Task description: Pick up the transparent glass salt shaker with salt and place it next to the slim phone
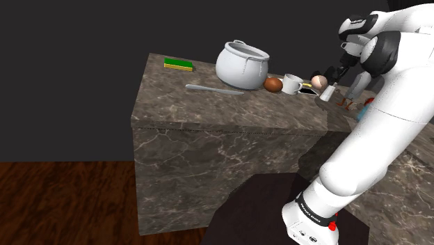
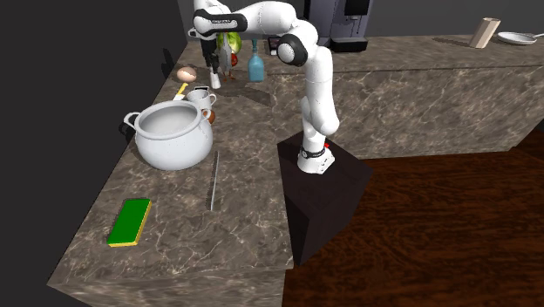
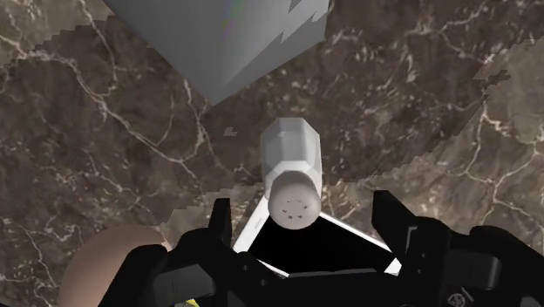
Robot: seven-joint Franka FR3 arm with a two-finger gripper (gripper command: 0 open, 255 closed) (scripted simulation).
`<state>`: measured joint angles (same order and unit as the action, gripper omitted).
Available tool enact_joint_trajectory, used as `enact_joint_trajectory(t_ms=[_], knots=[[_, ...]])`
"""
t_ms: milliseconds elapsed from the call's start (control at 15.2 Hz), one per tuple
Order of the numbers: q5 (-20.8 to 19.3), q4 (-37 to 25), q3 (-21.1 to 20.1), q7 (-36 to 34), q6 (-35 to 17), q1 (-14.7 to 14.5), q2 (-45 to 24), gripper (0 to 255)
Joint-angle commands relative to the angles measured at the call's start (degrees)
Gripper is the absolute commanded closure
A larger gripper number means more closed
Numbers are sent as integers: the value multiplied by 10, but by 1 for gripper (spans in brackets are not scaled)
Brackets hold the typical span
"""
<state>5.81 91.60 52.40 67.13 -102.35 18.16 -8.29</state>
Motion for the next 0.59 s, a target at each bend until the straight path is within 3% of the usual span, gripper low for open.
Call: enact_joint_trajectory(t_ms=[0, 132, 396, 528], knots=[[0, 0, 0, 0, 0, 0, 0, 0], [0, 0, 0, 0, 0, 0, 0, 0], [6, -81, 2, 3, 76, 9, -8, 0], [6, -81, 2, 3, 76, 9, -8, 0]])
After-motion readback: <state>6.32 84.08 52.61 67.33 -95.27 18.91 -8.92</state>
